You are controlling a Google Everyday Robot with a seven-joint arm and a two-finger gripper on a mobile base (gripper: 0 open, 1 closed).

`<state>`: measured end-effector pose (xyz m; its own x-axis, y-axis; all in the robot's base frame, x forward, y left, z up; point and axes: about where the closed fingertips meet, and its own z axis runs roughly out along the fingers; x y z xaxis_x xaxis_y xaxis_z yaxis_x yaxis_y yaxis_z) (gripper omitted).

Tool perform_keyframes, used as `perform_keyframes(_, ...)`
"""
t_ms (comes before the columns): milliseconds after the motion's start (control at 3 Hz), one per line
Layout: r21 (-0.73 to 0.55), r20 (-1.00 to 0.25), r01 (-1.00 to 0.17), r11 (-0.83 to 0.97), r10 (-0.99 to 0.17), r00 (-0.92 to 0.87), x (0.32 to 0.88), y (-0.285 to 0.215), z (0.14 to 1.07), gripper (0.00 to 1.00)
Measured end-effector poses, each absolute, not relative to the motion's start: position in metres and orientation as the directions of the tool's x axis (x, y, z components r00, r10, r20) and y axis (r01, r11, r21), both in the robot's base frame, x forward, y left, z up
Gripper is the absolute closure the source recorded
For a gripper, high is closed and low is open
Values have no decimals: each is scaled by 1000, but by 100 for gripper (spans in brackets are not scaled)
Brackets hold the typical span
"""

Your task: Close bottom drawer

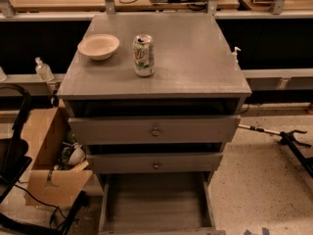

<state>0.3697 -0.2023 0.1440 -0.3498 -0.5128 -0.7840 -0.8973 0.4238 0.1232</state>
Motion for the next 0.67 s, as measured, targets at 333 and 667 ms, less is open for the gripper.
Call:
perform_keyframes(333,123,-784,-897,424,-513,-350,368,-203,144,100)
perform_keyframes(667,120,-774,-898,422,-527,-351,384,-202,141,100)
